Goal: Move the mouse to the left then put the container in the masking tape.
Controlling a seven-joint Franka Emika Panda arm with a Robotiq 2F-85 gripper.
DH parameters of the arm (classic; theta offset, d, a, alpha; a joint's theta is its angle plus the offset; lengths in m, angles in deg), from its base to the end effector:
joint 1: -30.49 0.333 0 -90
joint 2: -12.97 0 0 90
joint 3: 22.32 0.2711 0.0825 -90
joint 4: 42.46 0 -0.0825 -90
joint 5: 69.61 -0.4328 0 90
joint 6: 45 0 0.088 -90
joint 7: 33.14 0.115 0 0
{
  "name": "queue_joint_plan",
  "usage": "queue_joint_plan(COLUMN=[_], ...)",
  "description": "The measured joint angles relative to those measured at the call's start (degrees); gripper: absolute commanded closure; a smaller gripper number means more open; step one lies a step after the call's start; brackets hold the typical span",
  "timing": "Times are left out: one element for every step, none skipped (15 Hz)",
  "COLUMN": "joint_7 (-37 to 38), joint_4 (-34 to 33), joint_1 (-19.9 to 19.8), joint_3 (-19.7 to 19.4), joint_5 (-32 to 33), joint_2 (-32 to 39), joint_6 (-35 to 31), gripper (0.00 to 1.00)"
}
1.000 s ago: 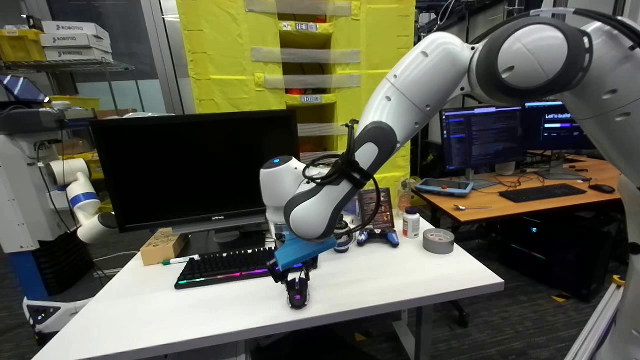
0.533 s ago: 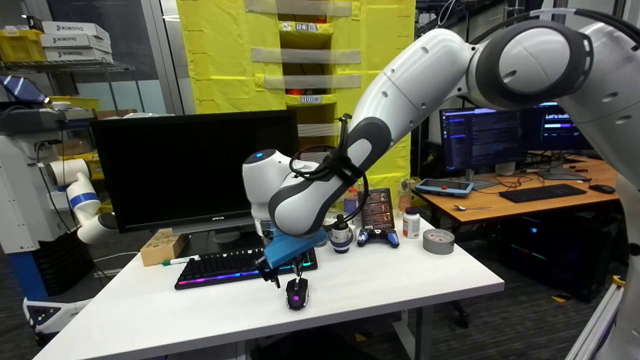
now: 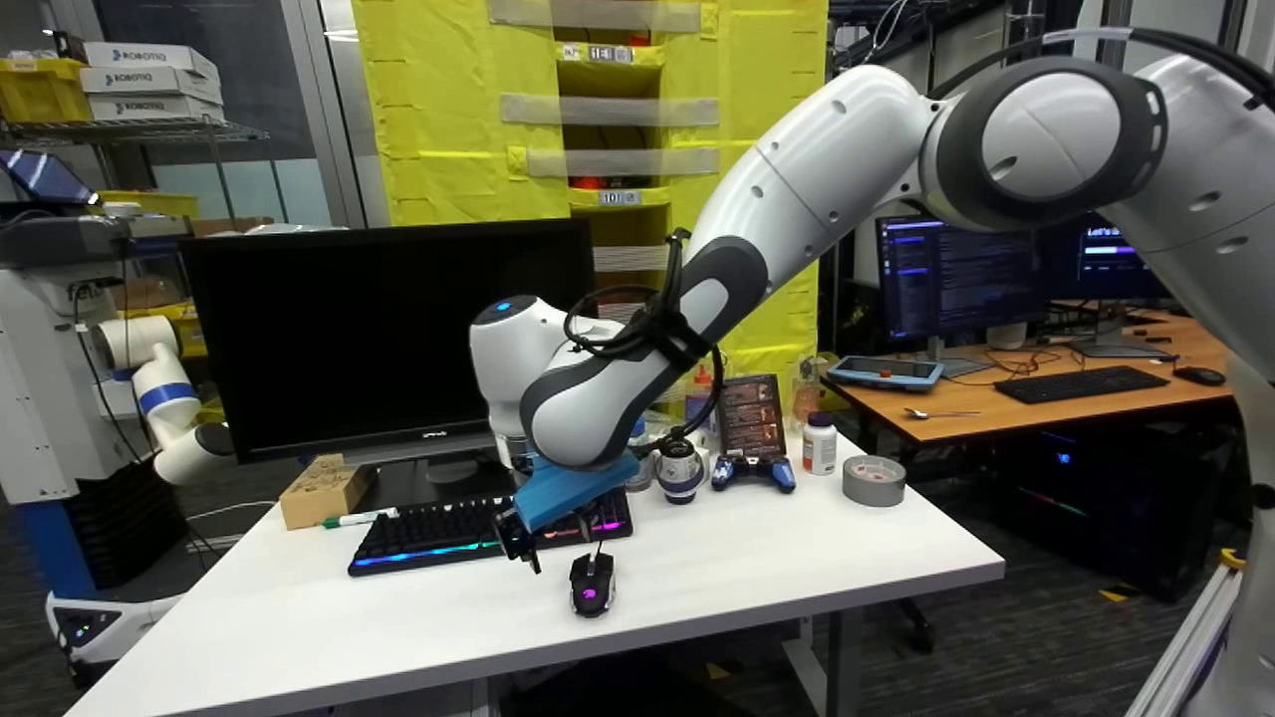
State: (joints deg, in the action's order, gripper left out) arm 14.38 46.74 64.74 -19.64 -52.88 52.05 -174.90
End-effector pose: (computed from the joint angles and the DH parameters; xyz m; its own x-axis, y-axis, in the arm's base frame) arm 0.5811 0.4217 0.1768 0.9880 -0.0013 0.1546 -0.0207 -0.9921 0.1240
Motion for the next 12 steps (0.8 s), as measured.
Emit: queue_joint_plan(joint_7=[0.0, 0.0, 0.0, 0.0, 0.0, 0.0, 0.0, 0.0, 0.0, 0.1, 0.1, 0.3], joint_4=[0.0, 0.0, 0.0, 0.0, 0.0, 0.0, 0.0, 0.0, 0.0, 0.0, -0.1, -0.1], joint_1=[0.0, 0.0, 0.0, 0.0, 0.0, 0.0, 0.0, 0.0, 0.0, 0.0, 0.0, 0.0], joint_3=[0.0, 0.0, 0.0, 0.0, 0.0, 0.0, 0.0, 0.0, 0.0, 0.0, 0.0, 0.0], joint_5=[0.0, 0.0, 0.0, 0.0, 0.0, 0.0, 0.0, 0.0, -0.1, -0.2, -0.2, -0.3], joint_2=[0.0, 0.0, 0.0, 0.0, 0.0, 0.0, 0.0, 0.0, 0.1, 0.1, 0.1, 0.1], joint_6=[0.0, 0.0, 0.0, 0.0, 0.0, 0.0, 0.0, 0.0, 0.0, 0.0, 0.0, 0.0], gripper=[0.16, 0.16, 0.16, 0.16, 0.16, 0.04, 0.03, 0.0, 0.0, 0.0, 0.0, 0.0])
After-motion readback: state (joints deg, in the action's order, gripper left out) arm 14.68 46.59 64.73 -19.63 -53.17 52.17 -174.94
